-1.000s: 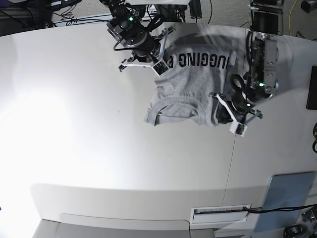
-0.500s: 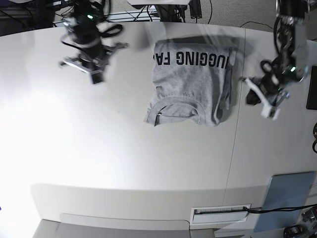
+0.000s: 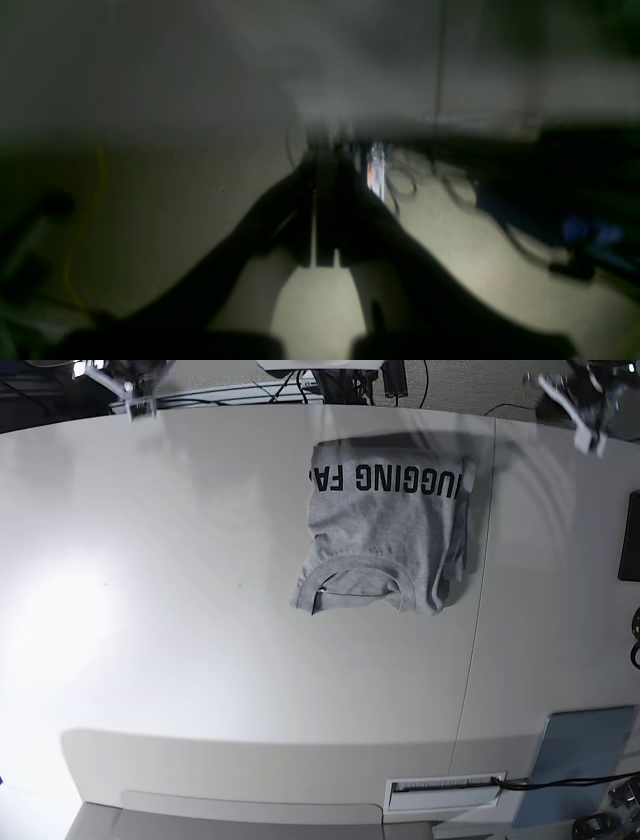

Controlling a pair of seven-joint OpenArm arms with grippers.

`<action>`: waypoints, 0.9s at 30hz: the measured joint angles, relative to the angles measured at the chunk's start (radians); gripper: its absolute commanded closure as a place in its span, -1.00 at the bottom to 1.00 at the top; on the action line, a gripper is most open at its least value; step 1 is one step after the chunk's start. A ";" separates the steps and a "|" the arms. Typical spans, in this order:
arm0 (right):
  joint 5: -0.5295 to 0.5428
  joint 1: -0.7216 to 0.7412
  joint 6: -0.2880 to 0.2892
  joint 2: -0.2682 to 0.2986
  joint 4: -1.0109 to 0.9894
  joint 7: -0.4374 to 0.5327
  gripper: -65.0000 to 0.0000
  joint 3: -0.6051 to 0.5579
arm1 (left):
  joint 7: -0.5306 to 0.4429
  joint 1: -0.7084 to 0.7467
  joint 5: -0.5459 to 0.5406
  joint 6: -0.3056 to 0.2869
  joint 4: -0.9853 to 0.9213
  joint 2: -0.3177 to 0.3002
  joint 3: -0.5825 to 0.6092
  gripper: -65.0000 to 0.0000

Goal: Fold the T-shirt properly

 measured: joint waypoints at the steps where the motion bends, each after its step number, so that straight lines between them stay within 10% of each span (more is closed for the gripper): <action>1: 0.000 -0.028 0.000 0.001 -0.023 0.035 1.00 0.000 | -0.012 0.014 0.013 -0.043 -0.028 0.025 0.000 1.00; 5: -0.003 -0.070 -0.001 0.000 -0.235 0.203 1.00 0.000 | -0.116 0.023 0.119 -0.174 -0.216 0.091 0.050 1.00; 11: -0.010 0.113 -0.002 -0.001 -0.657 0.286 1.00 0.000 | -0.332 -0.075 0.282 -0.182 -0.620 0.091 0.214 1.00; 17: -0.010 0.380 -0.002 0.002 -1.186 0.502 1.00 0.002 | -0.473 -0.280 0.311 -0.070 -0.964 0.107 0.369 0.52; 27: -0.013 0.765 0.113 0.033 -1.917 0.854 1.00 0.002 | -0.472 -0.631 0.526 0.133 -1.274 0.269 0.446 0.51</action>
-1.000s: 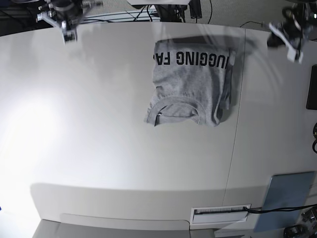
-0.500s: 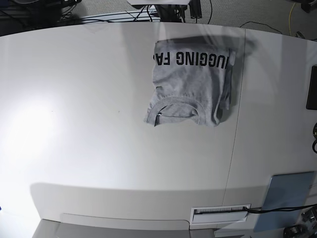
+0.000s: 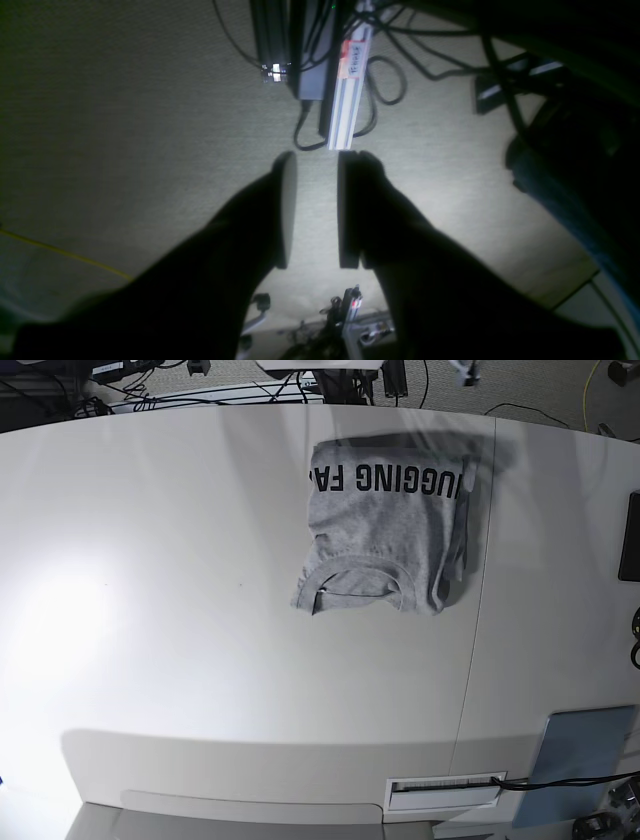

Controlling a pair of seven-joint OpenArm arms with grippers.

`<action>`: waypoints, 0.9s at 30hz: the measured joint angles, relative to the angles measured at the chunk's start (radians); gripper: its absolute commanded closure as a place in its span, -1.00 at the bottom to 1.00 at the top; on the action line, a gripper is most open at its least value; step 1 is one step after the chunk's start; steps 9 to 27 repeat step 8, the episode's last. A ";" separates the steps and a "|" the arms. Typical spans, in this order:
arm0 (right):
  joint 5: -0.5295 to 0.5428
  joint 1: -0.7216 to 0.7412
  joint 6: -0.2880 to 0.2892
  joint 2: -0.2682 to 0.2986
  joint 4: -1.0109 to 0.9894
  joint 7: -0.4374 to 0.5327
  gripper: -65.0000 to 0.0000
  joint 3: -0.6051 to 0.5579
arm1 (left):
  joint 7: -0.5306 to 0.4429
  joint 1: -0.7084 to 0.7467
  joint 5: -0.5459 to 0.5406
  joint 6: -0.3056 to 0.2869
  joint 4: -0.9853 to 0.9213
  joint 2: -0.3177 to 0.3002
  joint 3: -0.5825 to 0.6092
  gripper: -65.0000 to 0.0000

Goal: Fold the T-shirt properly

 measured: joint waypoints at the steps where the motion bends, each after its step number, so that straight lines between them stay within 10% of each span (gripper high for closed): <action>1: 0.000 0.023 0.005 0.006 -0.030 0.004 1.00 0.000 | 0.002 -0.028 0.021 0.009 -0.030 0.013 0.001 0.51; 27: 0.001 0.087 0.003 0.023 -0.080 0.004 1.00 0.000 | 0.050 -0.158 0.027 0.020 -0.161 0.027 0.000 0.51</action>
